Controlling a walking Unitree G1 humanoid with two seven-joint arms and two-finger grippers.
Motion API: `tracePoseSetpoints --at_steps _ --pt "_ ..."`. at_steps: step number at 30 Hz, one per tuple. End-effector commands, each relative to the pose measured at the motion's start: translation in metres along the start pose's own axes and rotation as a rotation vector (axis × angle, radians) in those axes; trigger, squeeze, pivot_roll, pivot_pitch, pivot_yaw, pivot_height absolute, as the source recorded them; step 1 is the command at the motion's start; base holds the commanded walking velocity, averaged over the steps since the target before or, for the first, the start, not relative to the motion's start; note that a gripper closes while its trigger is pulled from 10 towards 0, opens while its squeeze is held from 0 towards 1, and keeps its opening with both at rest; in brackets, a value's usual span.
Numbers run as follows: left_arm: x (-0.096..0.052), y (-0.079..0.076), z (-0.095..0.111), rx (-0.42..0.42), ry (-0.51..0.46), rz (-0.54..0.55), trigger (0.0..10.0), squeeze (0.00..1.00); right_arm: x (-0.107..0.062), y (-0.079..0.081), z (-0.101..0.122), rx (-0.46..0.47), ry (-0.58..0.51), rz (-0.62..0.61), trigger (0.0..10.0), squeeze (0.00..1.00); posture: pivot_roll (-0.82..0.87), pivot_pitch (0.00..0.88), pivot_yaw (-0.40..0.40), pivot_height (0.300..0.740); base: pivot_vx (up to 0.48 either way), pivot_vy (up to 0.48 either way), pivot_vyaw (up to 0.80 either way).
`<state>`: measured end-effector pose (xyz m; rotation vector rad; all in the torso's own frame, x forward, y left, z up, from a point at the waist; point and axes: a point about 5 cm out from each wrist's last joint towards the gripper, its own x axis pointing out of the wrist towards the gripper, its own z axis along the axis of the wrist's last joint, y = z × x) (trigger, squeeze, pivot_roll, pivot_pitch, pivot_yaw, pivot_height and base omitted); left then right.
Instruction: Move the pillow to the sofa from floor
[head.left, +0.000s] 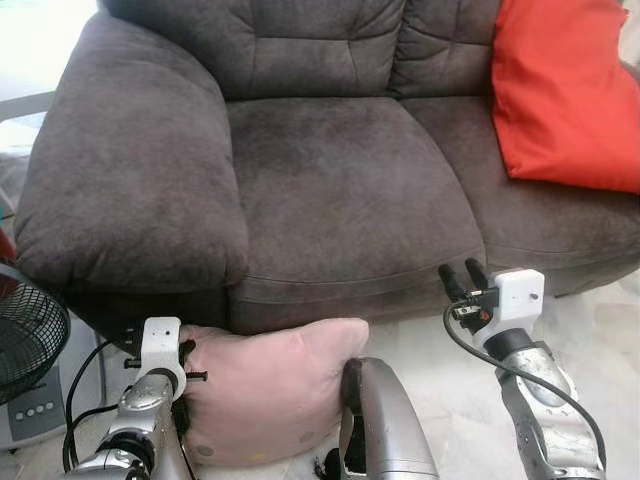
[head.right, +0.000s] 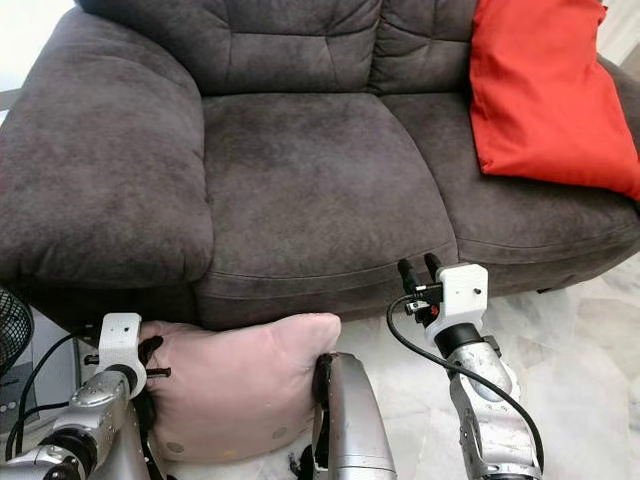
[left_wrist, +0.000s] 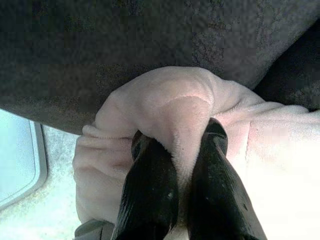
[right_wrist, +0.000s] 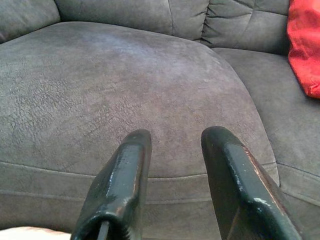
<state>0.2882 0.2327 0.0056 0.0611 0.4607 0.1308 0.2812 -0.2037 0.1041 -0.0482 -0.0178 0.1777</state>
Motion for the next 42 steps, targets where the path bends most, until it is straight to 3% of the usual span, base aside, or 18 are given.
tracePoseSetpoints --at_steps 1,6,7,8,9,15,16,17,18,42 --pt "-0.0013 -0.0033 -0.0016 -0.002 -0.012 0.007 10.0 0.0 -0.0033 -0.0027 -0.0037 0.001 0.008 -0.02 10.0 0.0 -0.03 0.069 -0.15 0.466 0.0 0.0 0.0" --pt "-0.0025 -0.0029 -0.0059 -0.02 0.001 0.011 10.0 0.0 -0.0034 -0.0013 -0.0044 0.005 0.006 -0.019 10.0 0.0 -0.03 0.068 -0.147 0.466 0.0 0.0 0.0" --pt "-0.0026 -0.0031 -0.0059 -0.021 -0.001 0.009 6.7 0.0 -0.0034 -0.0016 -0.0044 0.004 0.006 -0.019 10.0 0.0 -0.03 0.068 -0.147 0.466 0.0 0.0 0.0" --pt "-0.0027 -0.0033 -0.0058 -0.023 -0.003 0.007 6.7 0.0 -0.0035 -0.0018 -0.0045 0.004 0.006 -0.019 10.0 0.0 -0.03 0.068 -0.147 0.466 0.0 0.0 0.0" --pt "-0.0027 -0.0035 -0.0056 -0.021 -0.007 0.004 0.0 0.0 -0.0036 -0.0021 -0.0047 0.004 0.006 -0.019 10.0 0.0 -0.03 0.07 -0.147 0.466 0.0 0.0 0.0" --pt "-0.0023 -0.0061 -0.0026 -0.004 -0.028 -0.003 0.0 0.0 -0.003 0.0007 -0.0063 0.008 0.01 -0.016 10.0 0.0 -0.02 0.073 -0.151 0.466 0.0 0.0 0.0" --pt "-0.0023 -0.0053 -0.0029 -0.001 -0.025 0.009 0.6 0.0 -0.0024 0.0018 -0.0061 0.009 0.009 -0.013 10.0 0.0 -0.02 0.073 -0.151 0.466 0.0 0.0 0.0" --pt "-0.0024 -0.0043 -0.0032 0.003 -0.023 0.025 6.7 0.0 -0.0015 0.0029 -0.0057 0.011 0.007 -0.011 10.0 0.0 -0.02 0.075 -0.153 0.466 0.0 0.0 0.0" --pt "-0.0024 -0.0041 -0.0032 0.002 -0.024 0.027 10.0 0.0 -0.0012 0.0034 -0.0055 0.012 0.007 -0.008 10.0 0.0 -0.02 0.075 -0.153 0.466 0.0 0.0 0.0" --pt "-0.0028 -0.0106 -0.0043 -0.038 -0.028 0.004 10.0 0.0 0.0 0.0033 -0.0082 0.017 0.008 -0.018 10.0 0.0 -0.02 0.076 -0.138 0.466 -0.257 0.0 0.0"
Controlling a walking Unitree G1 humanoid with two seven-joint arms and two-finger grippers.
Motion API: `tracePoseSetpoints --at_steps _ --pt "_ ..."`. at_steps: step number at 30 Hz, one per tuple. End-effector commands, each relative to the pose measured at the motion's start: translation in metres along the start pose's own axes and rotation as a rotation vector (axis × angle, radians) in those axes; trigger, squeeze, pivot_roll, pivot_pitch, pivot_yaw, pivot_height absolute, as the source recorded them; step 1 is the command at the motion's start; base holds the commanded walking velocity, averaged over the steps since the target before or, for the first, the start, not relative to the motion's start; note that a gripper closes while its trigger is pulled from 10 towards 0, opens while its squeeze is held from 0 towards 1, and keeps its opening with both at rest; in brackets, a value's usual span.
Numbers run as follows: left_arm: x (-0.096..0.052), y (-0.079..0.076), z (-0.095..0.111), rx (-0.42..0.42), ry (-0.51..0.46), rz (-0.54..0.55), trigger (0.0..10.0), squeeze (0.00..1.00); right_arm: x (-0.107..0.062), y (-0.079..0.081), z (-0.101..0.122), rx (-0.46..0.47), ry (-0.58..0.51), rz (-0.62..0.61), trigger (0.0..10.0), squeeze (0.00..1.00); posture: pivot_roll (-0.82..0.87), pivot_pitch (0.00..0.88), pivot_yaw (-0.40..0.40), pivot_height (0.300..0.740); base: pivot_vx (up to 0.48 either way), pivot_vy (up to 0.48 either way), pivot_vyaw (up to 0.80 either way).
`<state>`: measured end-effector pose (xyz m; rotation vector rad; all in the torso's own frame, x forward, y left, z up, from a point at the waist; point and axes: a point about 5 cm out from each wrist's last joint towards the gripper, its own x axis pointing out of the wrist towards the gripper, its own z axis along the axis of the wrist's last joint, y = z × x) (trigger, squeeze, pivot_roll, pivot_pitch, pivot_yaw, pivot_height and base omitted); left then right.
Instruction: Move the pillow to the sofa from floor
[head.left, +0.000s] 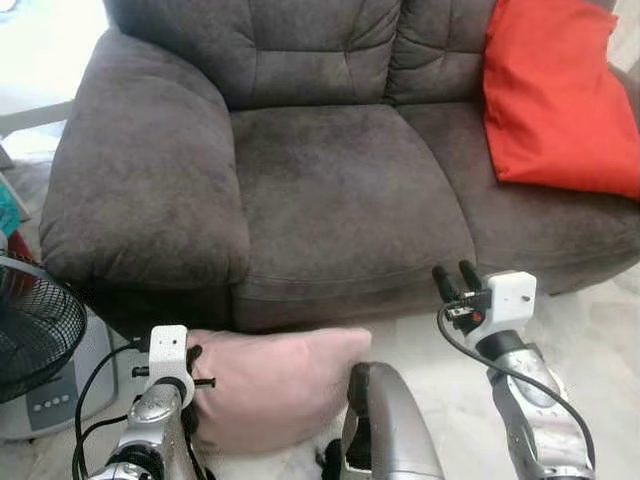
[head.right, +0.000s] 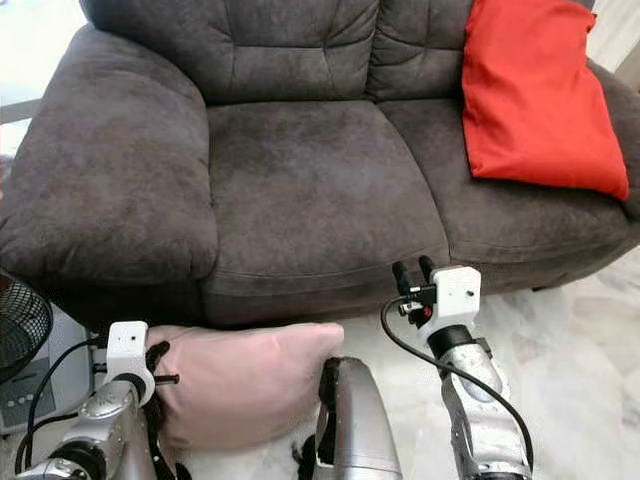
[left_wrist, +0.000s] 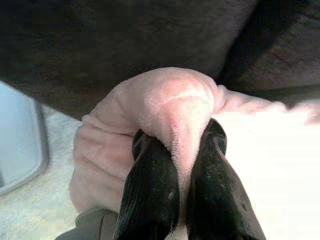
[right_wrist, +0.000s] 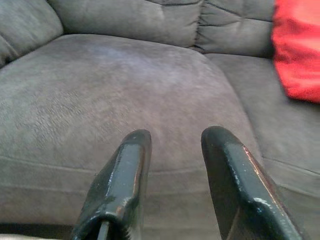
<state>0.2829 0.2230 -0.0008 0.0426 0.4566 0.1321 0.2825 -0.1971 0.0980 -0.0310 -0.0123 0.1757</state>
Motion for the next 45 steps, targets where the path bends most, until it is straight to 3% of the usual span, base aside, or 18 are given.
tracePoseSetpoints --at_steps 1,26,31,40,45 --pt "0.001 -0.002 0.004 -0.021 -0.027 0.005 10.0 0.0 -0.002 -0.003 -0.003 0.002 0.004 -0.017 10.0 0.0 -0.02 0.075 -0.137 0.466 -0.319 0.0 0.0" --pt "0.002 -0.004 0.007 -0.001 -0.034 -0.01 10.0 0.0 -0.002 0.0 -0.007 0.019 0.0 -0.032 10.0 0.0 0.0 0.076 -0.118 0.466 -0.325 0.0 0.0" --pt "0.002 -0.009 0.011 0.047 -0.062 -0.033 10.0 0.0 -0.001 0.002 -0.007 0.022 0.0 -0.03 10.0 0.0 0.0 0.076 -0.116 0.466 -0.118 0.0 0.0" --pt "0.004 -0.013 0.029 0.096 -0.16 -0.042 10.0 0.0 0.0 0.004 -0.008 0.023 0.0 -0.027 10.0 0.0 0.01 0.073 -0.106 0.466 0.0 0.0 0.0" --pt "0.002 -0.02 0.05 0.102 -0.296 -0.053 10.0 0.0 -0.001 0.004 -0.009 0.025 0.0 -0.032 10.0 0.0 0.01 0.07 -0.098 0.466 0.0 0.0 0.0"
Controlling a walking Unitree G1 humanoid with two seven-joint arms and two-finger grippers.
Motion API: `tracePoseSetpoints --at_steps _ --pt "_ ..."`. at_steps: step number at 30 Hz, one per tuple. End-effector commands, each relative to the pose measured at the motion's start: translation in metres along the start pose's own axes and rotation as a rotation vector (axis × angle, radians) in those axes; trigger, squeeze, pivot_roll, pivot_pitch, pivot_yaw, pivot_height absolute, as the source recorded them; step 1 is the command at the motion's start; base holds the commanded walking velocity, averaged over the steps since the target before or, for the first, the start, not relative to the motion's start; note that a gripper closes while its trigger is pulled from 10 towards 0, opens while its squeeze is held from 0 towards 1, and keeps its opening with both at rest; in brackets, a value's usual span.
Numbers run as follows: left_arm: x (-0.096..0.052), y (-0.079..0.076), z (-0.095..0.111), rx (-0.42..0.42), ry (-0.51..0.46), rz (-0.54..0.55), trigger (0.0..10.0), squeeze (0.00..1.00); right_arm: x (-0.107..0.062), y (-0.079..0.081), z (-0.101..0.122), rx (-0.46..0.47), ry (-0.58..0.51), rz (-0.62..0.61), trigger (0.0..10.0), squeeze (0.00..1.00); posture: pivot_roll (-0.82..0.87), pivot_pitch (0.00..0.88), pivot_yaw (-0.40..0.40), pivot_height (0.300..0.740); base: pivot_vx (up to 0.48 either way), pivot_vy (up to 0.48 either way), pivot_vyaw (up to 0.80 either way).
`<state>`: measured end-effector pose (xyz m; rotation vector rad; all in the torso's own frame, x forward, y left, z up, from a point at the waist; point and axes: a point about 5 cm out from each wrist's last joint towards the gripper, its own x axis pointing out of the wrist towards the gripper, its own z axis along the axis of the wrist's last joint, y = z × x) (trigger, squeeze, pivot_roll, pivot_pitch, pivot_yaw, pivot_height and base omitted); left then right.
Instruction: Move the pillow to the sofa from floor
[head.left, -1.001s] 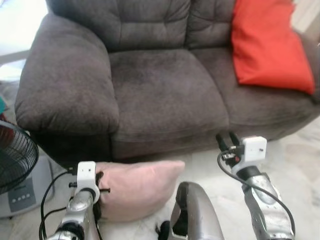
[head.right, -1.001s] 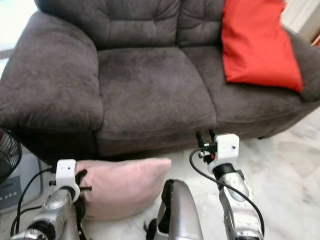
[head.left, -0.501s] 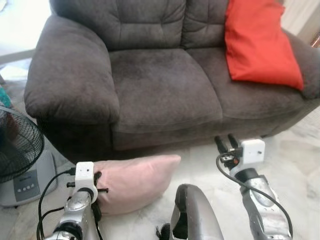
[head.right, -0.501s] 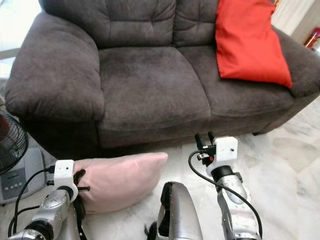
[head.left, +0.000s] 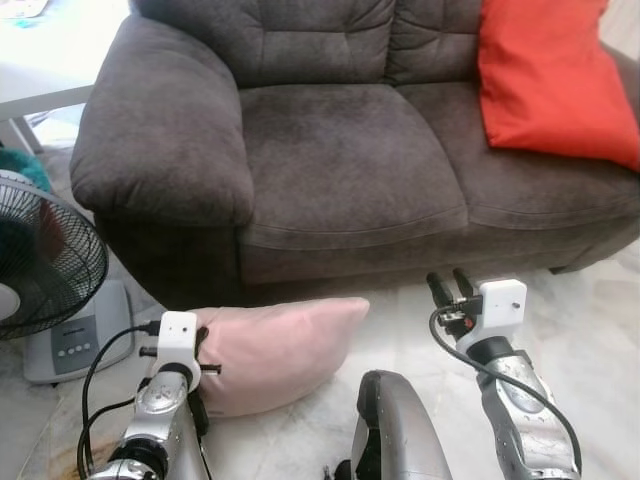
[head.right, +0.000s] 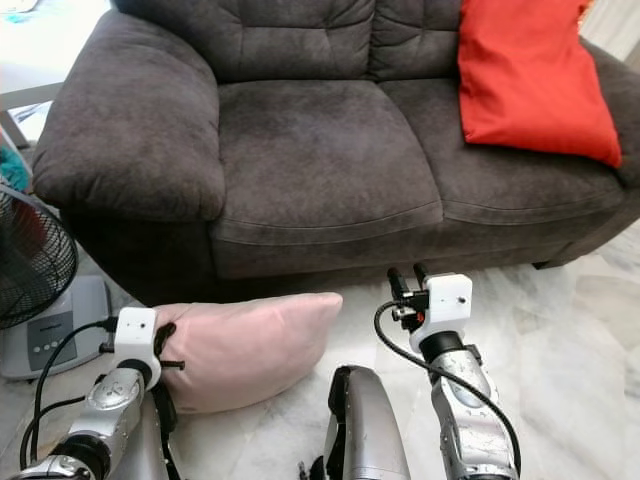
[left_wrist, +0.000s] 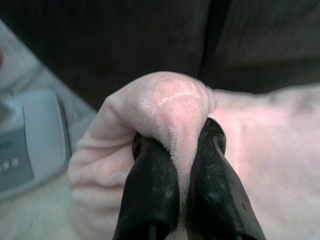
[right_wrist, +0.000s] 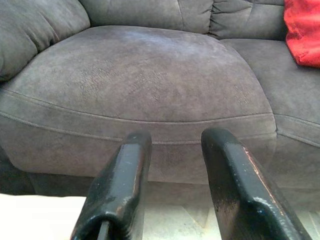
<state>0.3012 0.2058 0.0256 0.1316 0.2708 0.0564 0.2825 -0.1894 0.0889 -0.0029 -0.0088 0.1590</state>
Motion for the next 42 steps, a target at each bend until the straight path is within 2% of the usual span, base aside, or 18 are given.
tracePoseSetpoints --at_steps 1,2,5,10,17,20,30,42 --pt "0.002 -0.002 0.024 0.02 -0.143 -0.007 10.0 0.0 -0.002 -0.003 0.0 -0.002 -0.002 -0.015 10.0 0.0 0.01 0.069 -0.093 0.466 0.0 0.0 0.0" --pt "0.002 -0.002 0.024 0.02 -0.143 -0.007 10.0 0.0 -0.002 -0.003 0.0 -0.002 -0.002 -0.015 10.0 0.0 0.01 0.069 -0.093 0.466 0.0 0.0 0.0" --pt "-0.003 -0.004 0.04 0.014 -0.245 -0.012 10.0 0.0 -0.001 -0.003 0.0 0.0 -0.005 -0.017 10.0 0.0 0.02 0.065 -0.087 0.466 0.0 0.0 0.0" --pt "-0.01 -0.011 0.048 0.021 -0.289 -0.035 10.0 0.0 -0.001 -0.003 -0.001 0.001 -0.005 -0.021 10.0 0.0 0.02 0.06 -0.079 0.466 0.0 0.0 0.0" --pt "-0.01 -0.009 0.052 0.012 -0.276 -0.029 10.0 0.0 -0.001 -0.002 -0.003 -0.002 0.0 -0.024 10.0 0.0 0.02 0.063 -0.07 0.471 0.0 0.0 0.0" --pt "-0.009 -0.008 0.058 0.016 -0.278 -0.035 10.0 0.0 -0.002 -0.002 -0.004 0.004 0.0 -0.033 10.0 0.0 0.02 0.065 -0.064 0.495 0.0 0.0 0.0" --pt "-0.008 -0.009 0.059 0.027 -0.254 -0.053 10.0 0.0 -0.002 0.003 -0.005 0.019 -0.009 -0.032 10.0 0.0 0.03 0.068 -0.054 0.545 0.0 0.0 0.0" --pt "-0.012 -0.019 0.063 0.042 -0.273 -0.126 10.0 0.0 0.001 0.007 -0.005 0.031 -0.01 -0.033 10.0 0.0 0.04 0.068 -0.05 0.605 0.0 0.0 0.0"
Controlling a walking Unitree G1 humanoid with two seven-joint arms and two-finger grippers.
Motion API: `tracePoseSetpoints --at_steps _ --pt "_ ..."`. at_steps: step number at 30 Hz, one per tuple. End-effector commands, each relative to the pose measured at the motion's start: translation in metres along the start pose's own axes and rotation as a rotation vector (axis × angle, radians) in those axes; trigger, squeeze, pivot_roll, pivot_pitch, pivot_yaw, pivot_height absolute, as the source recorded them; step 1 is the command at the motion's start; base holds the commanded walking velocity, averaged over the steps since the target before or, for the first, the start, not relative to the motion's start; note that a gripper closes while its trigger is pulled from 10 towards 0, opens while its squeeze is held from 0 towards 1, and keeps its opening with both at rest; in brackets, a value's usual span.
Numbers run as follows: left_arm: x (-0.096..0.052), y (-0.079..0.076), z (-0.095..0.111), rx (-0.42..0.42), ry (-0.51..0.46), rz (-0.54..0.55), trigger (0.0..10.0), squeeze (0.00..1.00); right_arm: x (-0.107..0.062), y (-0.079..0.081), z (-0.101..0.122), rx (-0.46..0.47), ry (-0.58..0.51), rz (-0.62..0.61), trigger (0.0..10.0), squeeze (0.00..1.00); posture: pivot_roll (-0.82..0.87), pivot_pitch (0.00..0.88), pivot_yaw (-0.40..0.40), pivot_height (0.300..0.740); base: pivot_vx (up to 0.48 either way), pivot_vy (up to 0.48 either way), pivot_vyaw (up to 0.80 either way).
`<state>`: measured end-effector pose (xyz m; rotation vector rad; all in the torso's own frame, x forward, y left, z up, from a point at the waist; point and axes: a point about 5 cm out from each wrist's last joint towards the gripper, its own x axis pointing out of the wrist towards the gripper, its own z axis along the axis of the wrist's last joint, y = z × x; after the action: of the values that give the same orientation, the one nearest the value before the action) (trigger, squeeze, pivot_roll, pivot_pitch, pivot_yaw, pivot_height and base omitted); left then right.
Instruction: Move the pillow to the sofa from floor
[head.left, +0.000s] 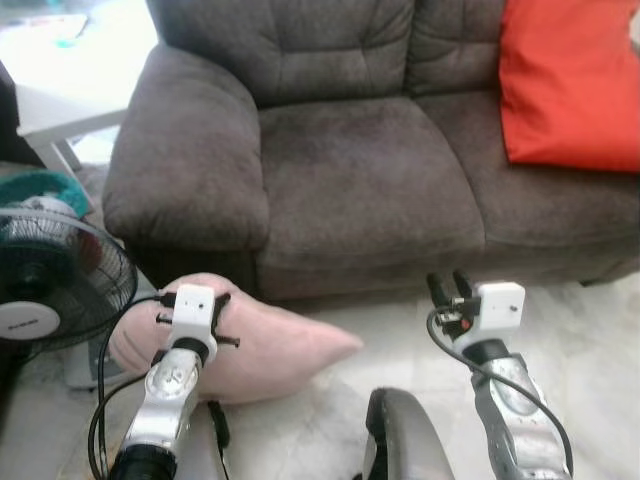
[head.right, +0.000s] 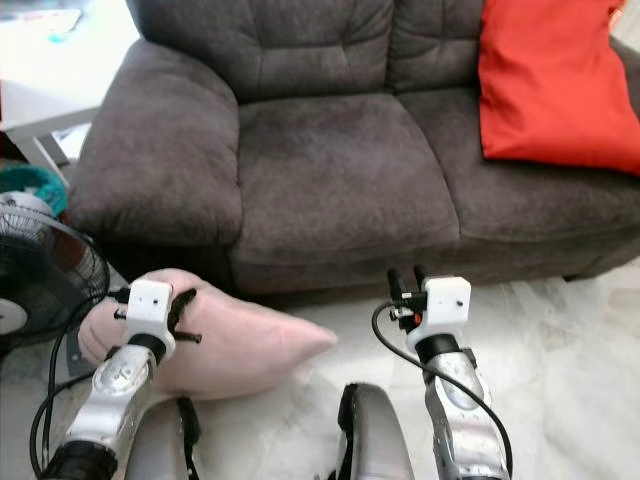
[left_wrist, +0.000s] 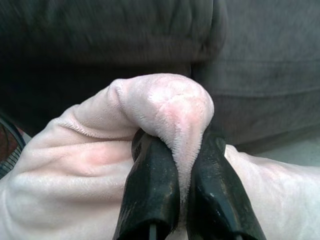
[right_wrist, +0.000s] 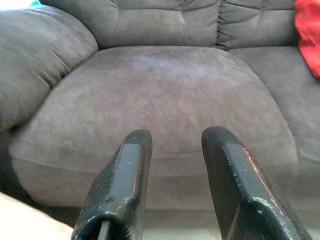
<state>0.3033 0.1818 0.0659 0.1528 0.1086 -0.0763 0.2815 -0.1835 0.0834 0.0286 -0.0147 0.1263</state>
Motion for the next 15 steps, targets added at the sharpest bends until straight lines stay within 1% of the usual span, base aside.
tracePoseSetpoints --at_steps 1,4,8,12,15 --pt "0.0018 -0.0006 0.0211 0.011 -0.105 -0.01 10.0 0.0 0.0012 0.001 0.0 0.001 -0.002 0.0 10.0 0.0 0.05 0.069 -0.049 0.61 -0.292 0.0 0.0" --pt "0.0011 -0.0009 0.0208 0.03 -0.105 -0.015 10.0 0.0 0.0013 0.0016 -0.0003 0.004 -0.003 0.0 10.0 0.0 0.05 0.071 -0.048 0.625 -0.324 0.0 0.0" --pt "0.0008 0.0001 0.019 0.046 -0.093 -0.011 10.0 0.0 0.0009 0.0018 -0.0014 0.006 -0.001 0.0 10.0 0.0 0.05 0.07 -0.046 0.64 0.0 0.0 0.0" --pt "0.0007 0.0 0.0184 0.044 -0.087 -0.014 10.0 0.0 0.001 0.0018 -0.0022 0.007 0.0 -0.001 10.0 0.0 0.05 0.067 -0.046 0.66 0.0 0.0 0.0" --pt "0.0006 -0.0013 0.0194 0.037 -0.09 -0.02 10.0 0.0 0.0017 0.0019 -0.002 0.008 -0.002 -0.002 10.0 0.0 0.05 0.067 -0.046 0.67 -0.465 0.0 0.0"
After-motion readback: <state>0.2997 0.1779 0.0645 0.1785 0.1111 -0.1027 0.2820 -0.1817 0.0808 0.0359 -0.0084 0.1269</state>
